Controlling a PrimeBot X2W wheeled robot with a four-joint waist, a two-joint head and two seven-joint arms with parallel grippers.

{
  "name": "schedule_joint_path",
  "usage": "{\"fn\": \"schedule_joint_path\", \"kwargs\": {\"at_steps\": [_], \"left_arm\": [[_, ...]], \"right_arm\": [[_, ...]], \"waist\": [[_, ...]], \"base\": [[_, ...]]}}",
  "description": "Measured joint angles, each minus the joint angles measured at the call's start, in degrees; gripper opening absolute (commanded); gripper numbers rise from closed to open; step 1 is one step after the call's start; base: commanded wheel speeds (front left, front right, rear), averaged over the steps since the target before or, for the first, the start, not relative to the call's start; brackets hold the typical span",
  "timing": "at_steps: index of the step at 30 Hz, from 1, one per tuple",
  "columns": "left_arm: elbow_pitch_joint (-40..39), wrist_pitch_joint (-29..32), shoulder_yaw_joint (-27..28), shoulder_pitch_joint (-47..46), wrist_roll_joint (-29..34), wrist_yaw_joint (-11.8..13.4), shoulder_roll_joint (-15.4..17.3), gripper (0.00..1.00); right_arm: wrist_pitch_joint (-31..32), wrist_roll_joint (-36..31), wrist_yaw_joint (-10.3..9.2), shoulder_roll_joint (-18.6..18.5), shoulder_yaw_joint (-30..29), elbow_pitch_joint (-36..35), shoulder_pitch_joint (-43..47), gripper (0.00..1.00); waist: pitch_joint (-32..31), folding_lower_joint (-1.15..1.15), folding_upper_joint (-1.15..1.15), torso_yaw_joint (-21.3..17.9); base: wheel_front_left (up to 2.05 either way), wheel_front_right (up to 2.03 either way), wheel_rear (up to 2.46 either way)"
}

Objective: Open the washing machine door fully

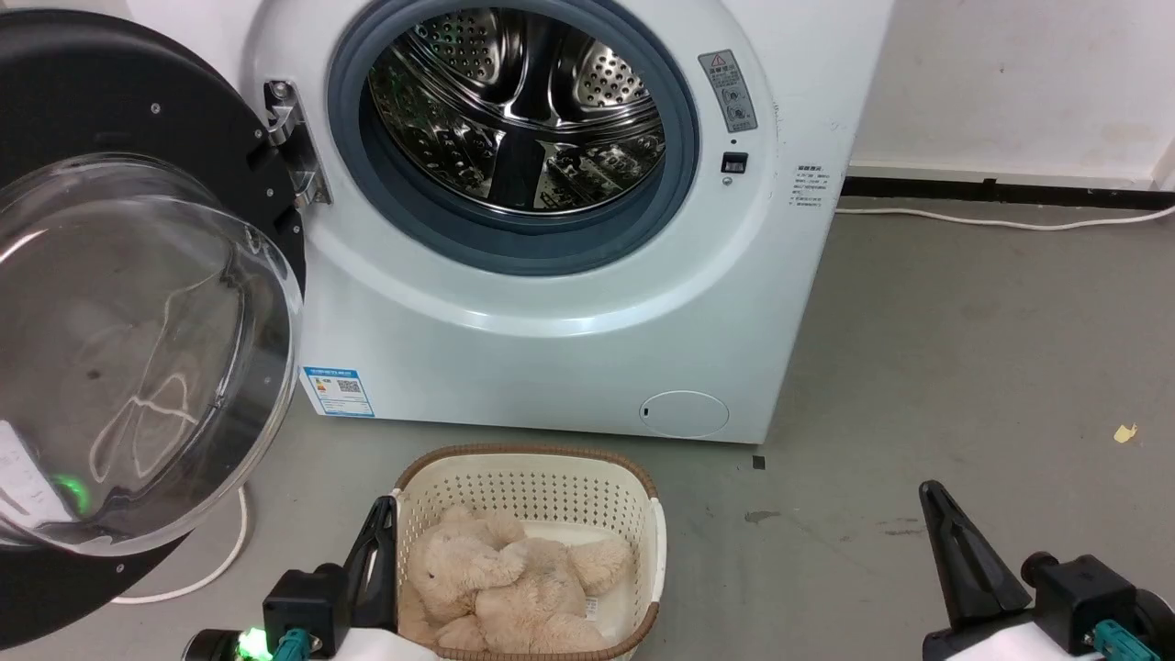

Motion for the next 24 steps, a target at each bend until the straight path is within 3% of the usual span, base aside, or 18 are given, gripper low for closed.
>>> {"fn": "schedule_joint_path", "kwargs": {"at_steps": [24], "left_arm": [[-0.5,2.5,3.1,-0.9,2.6,-2.3,-1.6,0.0]], "right_arm": [[2.8,-0.6,0.0,0.0,0.5,0.0,-0.8,0.0]], "waist": [[0.3,0.0,0.0,-0.2]], "base": [[0.0,0.0,0.0]]}}
